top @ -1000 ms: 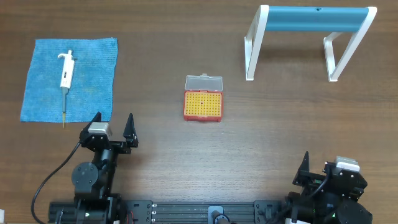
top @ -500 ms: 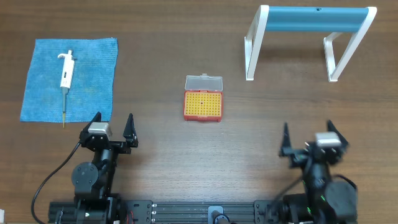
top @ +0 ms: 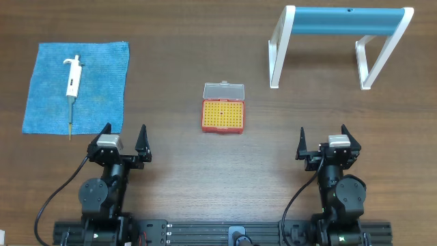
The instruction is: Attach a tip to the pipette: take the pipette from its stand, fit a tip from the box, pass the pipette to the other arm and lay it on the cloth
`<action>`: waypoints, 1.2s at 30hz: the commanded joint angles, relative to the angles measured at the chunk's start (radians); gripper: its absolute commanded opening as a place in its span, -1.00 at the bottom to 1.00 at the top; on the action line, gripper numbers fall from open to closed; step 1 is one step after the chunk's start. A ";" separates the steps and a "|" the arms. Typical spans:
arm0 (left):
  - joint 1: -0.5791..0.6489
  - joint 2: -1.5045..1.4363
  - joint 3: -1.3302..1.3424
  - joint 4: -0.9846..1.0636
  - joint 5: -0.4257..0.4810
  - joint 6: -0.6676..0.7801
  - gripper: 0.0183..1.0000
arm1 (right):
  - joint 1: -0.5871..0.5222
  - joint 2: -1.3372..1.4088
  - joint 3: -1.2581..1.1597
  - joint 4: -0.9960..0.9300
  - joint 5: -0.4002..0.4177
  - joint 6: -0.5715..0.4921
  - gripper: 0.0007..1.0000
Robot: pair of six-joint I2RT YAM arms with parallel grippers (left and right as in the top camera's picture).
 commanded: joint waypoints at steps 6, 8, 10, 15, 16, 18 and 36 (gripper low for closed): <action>-0.004 -0.008 -0.001 -0.006 0.015 0.017 0.77 | -0.032 -0.010 -0.045 0.113 -0.024 0.004 0.95; -0.004 -0.008 -0.001 -0.006 0.015 0.017 0.77 | -0.032 -0.010 -0.045 0.066 -0.024 0.004 0.95; -0.004 -0.008 -0.001 -0.006 0.015 0.017 0.77 | -0.032 -0.009 -0.045 0.067 -0.024 0.004 0.95; -0.004 -0.008 -0.001 -0.006 0.015 0.017 0.77 | -0.032 -0.009 -0.045 0.067 -0.024 0.004 0.95; -0.004 -0.008 -0.001 -0.006 0.015 0.017 0.77 | -0.032 -0.009 -0.045 0.067 -0.024 0.004 0.95; -0.004 -0.008 -0.001 -0.006 0.015 0.017 0.77 | -0.032 -0.009 -0.045 0.067 -0.024 0.004 0.95; -0.004 -0.008 -0.001 -0.006 0.015 0.017 0.77 | -0.032 -0.009 -0.045 0.067 -0.024 0.004 0.95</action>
